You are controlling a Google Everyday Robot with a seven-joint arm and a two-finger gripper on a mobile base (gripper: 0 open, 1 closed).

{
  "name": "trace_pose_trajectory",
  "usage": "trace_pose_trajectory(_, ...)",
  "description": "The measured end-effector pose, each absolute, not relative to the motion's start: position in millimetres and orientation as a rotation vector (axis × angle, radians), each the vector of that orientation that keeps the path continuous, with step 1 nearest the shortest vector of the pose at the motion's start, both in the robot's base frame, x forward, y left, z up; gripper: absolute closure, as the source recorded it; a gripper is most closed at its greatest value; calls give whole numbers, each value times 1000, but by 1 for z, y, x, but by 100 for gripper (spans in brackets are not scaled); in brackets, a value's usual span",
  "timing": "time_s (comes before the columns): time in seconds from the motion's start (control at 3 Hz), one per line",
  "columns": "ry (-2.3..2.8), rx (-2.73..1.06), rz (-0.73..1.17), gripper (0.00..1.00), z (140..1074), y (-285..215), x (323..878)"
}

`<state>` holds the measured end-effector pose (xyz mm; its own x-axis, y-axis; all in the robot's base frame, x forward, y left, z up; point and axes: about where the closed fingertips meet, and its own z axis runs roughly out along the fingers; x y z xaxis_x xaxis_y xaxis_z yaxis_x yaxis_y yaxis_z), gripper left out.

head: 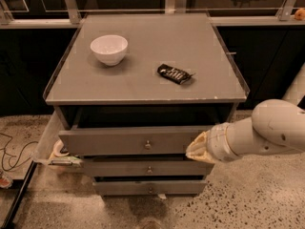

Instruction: Close top drawer

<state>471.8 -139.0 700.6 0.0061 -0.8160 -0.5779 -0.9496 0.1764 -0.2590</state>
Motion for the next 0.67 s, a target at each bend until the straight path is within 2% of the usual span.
trace_pose_trajectory(0.33, 1833, -1665, 266, 15, 702, -140, 471)
trace_pose_trajectory(0.67, 1834, -1675, 264, 0, 697, -138, 476)
